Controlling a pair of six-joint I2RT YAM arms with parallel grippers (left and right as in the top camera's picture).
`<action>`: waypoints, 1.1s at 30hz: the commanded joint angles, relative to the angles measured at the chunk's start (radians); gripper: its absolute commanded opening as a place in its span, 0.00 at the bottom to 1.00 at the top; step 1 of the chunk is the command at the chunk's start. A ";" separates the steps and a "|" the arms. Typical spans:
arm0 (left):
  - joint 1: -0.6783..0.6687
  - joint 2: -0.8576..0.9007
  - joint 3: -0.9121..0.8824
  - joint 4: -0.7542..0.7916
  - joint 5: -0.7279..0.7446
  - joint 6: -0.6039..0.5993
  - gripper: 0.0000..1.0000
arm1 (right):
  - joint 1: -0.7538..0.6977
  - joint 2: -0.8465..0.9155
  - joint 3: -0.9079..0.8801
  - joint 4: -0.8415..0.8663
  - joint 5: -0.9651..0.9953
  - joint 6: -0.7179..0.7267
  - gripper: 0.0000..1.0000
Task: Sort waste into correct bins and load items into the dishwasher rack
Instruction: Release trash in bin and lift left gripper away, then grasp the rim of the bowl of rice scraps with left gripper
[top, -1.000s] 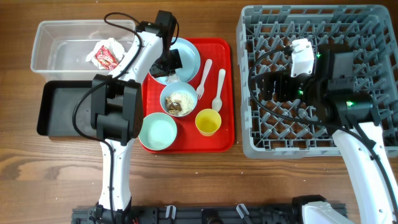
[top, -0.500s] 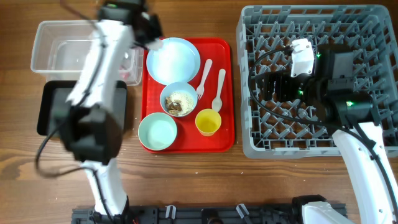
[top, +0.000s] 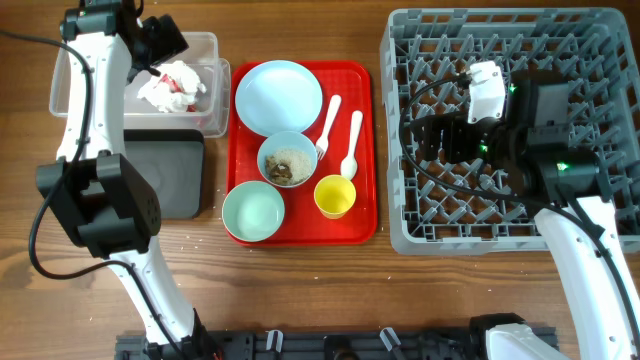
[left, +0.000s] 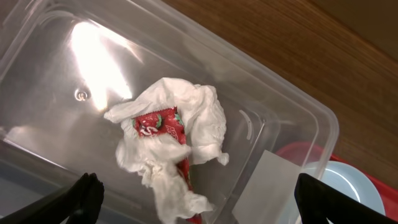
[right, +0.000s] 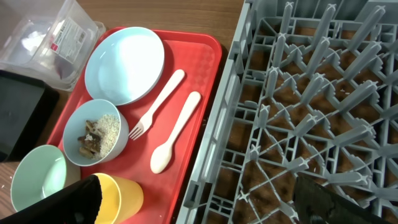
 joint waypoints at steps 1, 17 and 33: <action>-0.014 -0.039 0.033 -0.006 0.050 0.077 1.00 | 0.004 0.010 0.023 0.001 -0.017 0.006 1.00; -0.460 -0.150 -0.059 -0.294 0.087 -0.066 1.00 | 0.004 0.010 0.023 0.007 0.013 0.006 0.96; -0.645 -0.145 -0.525 0.104 0.059 -0.320 0.71 | 0.004 0.010 0.023 0.002 0.013 0.008 0.96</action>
